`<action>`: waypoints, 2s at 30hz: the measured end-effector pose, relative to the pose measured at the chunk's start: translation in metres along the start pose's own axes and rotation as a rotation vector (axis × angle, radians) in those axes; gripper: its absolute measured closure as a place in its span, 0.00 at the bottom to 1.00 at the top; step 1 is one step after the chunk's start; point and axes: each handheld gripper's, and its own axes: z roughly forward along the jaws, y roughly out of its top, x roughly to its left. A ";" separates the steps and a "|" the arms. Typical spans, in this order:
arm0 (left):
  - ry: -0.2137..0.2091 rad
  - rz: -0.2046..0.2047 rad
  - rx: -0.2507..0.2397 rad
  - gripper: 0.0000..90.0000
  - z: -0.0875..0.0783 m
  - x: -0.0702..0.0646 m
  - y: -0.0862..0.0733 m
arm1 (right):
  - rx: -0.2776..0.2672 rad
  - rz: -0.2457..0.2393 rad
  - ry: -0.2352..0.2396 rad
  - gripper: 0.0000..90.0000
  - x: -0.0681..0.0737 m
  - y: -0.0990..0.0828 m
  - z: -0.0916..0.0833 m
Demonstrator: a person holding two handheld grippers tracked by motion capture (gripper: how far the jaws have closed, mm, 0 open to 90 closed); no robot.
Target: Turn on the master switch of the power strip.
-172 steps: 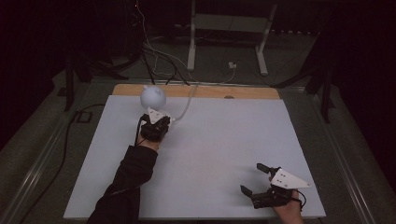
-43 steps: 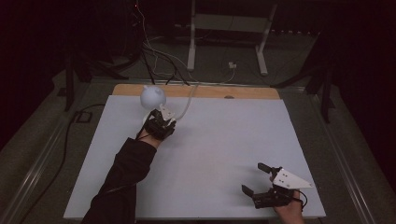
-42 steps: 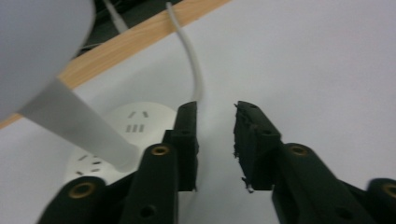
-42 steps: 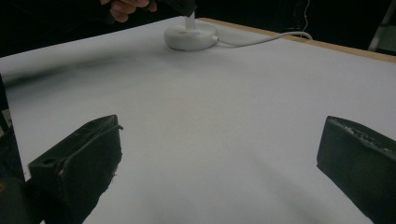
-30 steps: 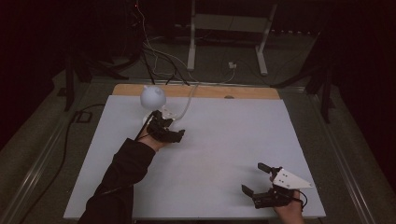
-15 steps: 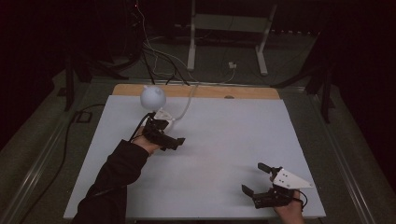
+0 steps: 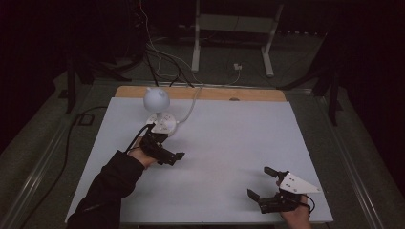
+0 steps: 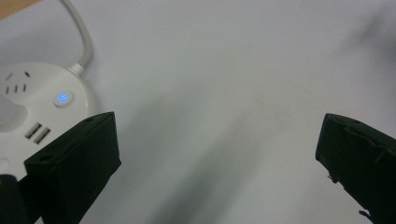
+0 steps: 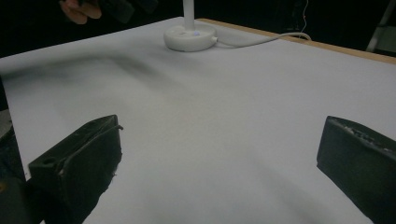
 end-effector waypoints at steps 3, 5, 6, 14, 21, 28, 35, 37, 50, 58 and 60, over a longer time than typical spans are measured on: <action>-0.014 0.008 -0.002 0.00 -0.004 -0.005 -0.007 | 0.002 -0.002 -0.001 0.00 0.000 0.000 0.000; -0.017 0.018 0.003 0.00 -0.006 -0.009 -0.011 | 0.004 0.000 -0.001 0.00 0.000 0.000 0.000; -0.018 0.025 0.002 0.00 -0.007 -0.011 -0.013 | 0.004 0.000 -0.001 0.00 0.000 0.000 0.000; -0.051 0.043 -0.003 0.00 -0.016 -0.025 -0.031 | 0.006 -0.003 0.000 0.00 0.001 0.000 0.001; -0.062 0.043 -0.013 0.00 -0.023 -0.032 -0.050 | 0.006 -0.003 -0.001 0.00 0.001 0.000 0.001; -0.060 0.042 -0.007 0.00 -0.025 -0.036 -0.071 | 0.008 -0.005 -0.001 0.00 0.001 0.000 0.001; -0.031 0.036 0.000 0.00 -0.028 -0.036 -0.089 | 0.010 -0.007 -0.003 0.00 0.002 0.000 0.001; -0.034 0.025 0.005 0.00 -0.029 -0.035 -0.095 | 0.010 -0.006 -0.003 0.00 0.002 0.000 0.001; 0.003 0.018 -0.007 0.00 -0.042 -0.034 -0.123 | 0.014 -0.005 -0.005 0.00 0.001 -0.001 0.001; 0.029 0.006 0.007 0.00 -0.043 -0.034 -0.141 | 0.015 -0.008 -0.004 0.00 0.001 -0.001 0.001; 0.031 -0.007 -0.002 0.00 -0.044 -0.033 -0.144 | 0.017 -0.011 -0.005 0.00 0.001 -0.001 0.001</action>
